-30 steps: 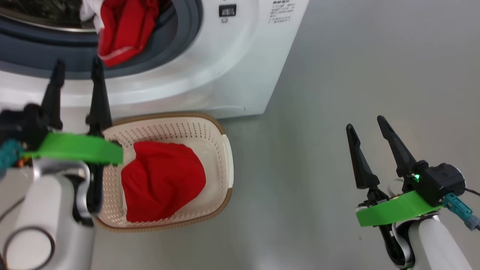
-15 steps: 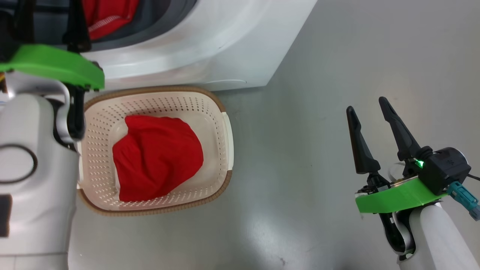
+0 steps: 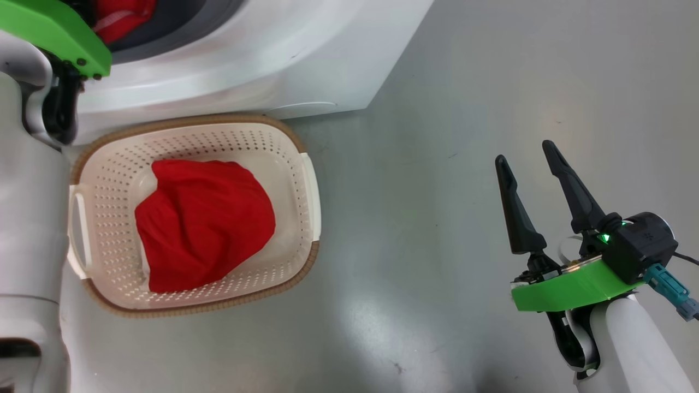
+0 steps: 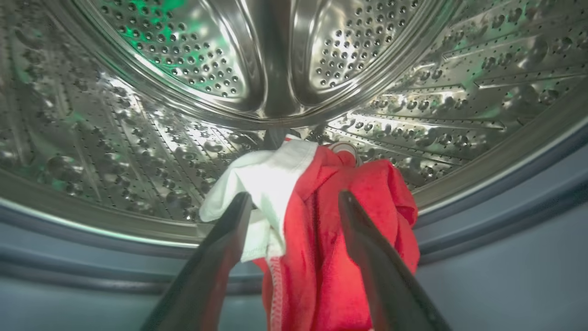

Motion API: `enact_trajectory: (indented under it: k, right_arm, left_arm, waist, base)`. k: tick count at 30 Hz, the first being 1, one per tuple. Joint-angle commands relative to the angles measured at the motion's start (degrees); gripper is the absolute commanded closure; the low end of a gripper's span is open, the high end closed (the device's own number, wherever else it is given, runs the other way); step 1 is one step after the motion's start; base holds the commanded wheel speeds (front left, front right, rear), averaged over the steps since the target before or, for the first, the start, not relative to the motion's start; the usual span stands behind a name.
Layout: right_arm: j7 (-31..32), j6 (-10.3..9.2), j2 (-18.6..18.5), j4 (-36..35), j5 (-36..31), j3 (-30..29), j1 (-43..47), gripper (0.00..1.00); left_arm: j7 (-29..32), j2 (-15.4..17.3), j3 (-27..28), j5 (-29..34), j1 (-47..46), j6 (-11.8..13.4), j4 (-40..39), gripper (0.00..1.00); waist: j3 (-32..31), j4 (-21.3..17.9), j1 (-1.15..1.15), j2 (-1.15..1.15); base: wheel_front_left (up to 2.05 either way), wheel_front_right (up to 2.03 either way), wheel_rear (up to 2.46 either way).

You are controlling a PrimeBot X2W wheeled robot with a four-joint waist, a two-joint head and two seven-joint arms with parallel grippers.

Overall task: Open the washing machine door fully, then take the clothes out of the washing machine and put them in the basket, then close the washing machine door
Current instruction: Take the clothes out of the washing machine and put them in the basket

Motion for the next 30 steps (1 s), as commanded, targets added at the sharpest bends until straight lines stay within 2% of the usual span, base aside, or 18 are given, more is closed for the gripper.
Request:
enact_trajectory:
  k: [1, 8, 19, 20, 21, 22, 30]
  right_arm:
    - [-0.4, 0.36, 0.0, -1.1, 0.4, 1.4, -0.2, 0.00]
    - [-0.4, 0.36, 0.0, -1.1, 0.8, 1.6, -0.2, 0.00]
    - [-0.4, 0.36, 0.0, -1.7, 1.5, 2.0, -0.1, 0.00]
    - [-0.4, 0.36, 0.0, -1.8, 1.5, 2.0, -0.1, 0.00]
    - [-0.4, 0.36, 0.0, -1.8, 1.5, 2.0, -0.1, 0.00]
    - [-0.4, 0.36, 0.0, -1.8, 1.5, 2.0, -0.1, 0.00]
    - [-0.4, 0.36, 0.0, -1.5, 1.6, 2.1, -0.5, 0.00]
  left_arm:
    - [0.7, 2.8, 0.5, -0.6, -1.0, -0.5, -0.2, 0.00]
    - [5.5, 3.6, -1.1, -0.9, -4.4, -1.1, 6.9, 0.00]
    - [6.5, 4.0, -3.7, -0.4, -6.8, -1.5, 13.0, 0.00]
    - [6.4, 4.1, -3.9, -0.3, -6.9, -1.5, 13.3, 0.24]
    - [6.3, 4.2, -4.2, -0.1, -7.1, -1.3, 13.7, 0.58]
    - [6.0, 4.3, -4.5, 0.2, -7.2, -1.0, 13.9, 1.00]
    - [2.6, 4.6, -6.4, 1.7, -8.1, 0.3, 14.7, 1.00]
  waist:
    - [0.1, -0.5, 0.00, 0.00]
    - [0.5, -2.2, 0.00, 0.00]
    - [1.6, -3.3, 0.00, 0.00]
    - [1.7, -3.3, 0.00, 0.00]
    - [1.8, -3.3, 0.00, 0.00]
    - [1.8, -3.3, 0.00, 0.00]
    - [1.8, -2.7, 0.00, 0.00]
  base:
    - [0.00, 0.00, 0.00]
    - [0.00, 0.00, 0.00]
    - [0.00, 0.00, 0.00]
    - [0.00, 0.00, 0.00]
    - [0.00, 0.00, 0.00]
    - [0.00, 0.00, 0.00]
    - [0.00, 0.00, 0.00]
